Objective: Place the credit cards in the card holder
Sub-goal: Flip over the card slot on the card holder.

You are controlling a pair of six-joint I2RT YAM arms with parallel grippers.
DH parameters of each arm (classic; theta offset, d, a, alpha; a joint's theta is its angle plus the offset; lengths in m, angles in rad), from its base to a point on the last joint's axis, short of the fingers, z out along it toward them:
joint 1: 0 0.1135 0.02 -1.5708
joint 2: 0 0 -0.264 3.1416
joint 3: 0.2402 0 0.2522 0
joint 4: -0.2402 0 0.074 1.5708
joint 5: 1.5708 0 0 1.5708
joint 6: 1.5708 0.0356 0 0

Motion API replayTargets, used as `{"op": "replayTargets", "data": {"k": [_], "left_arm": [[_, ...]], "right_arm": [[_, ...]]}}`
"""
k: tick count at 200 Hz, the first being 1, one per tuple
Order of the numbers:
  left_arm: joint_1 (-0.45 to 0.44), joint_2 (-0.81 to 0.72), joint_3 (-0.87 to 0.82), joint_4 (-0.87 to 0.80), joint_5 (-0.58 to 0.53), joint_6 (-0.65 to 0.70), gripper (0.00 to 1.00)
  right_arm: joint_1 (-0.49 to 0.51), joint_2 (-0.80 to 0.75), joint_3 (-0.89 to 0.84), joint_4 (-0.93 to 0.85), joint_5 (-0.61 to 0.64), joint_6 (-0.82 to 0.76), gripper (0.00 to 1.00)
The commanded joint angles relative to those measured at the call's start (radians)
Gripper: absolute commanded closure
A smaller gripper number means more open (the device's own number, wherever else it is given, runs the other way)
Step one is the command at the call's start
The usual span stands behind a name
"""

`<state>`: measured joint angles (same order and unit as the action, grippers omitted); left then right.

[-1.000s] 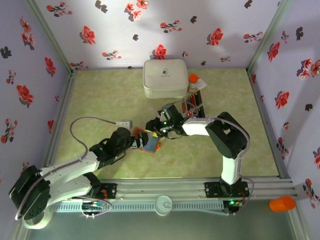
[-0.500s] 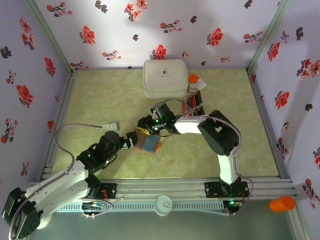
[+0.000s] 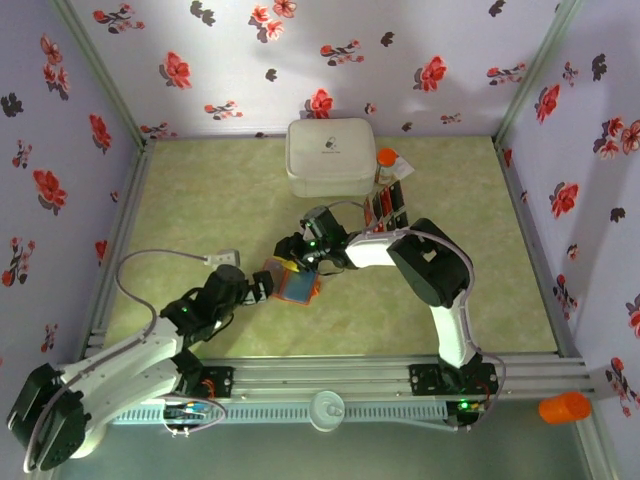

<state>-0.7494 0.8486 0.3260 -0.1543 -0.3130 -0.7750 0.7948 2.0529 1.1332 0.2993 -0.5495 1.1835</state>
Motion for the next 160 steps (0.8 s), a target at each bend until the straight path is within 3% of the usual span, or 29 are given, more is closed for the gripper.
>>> {"op": "replayTargets", "data": {"k": [1, 88, 130, 160], "left_arm": [[0.013, 0.061, 0.011, 0.032, -0.006, 0.030, 0.00], [0.042, 0.329, 0.091, 0.088, -0.026, 0.080, 0.00], [0.047, 0.355, 0.088, 0.093, -0.025, 0.069, 0.00], [0.048, 0.341, 0.081, 0.093, -0.026, 0.064, 0.00]], "right_arm": [[0.004, -0.018, -0.018, 0.019, 0.010, 0.012, 0.57], [-0.004, -0.092, -0.044, 0.001, 0.007, -0.012, 0.57], [-0.005, -0.250, -0.097, -0.267, 0.109, -0.195, 0.57], [0.027, -0.351, -0.105, -0.559, 0.306, -0.370, 0.52]]}}
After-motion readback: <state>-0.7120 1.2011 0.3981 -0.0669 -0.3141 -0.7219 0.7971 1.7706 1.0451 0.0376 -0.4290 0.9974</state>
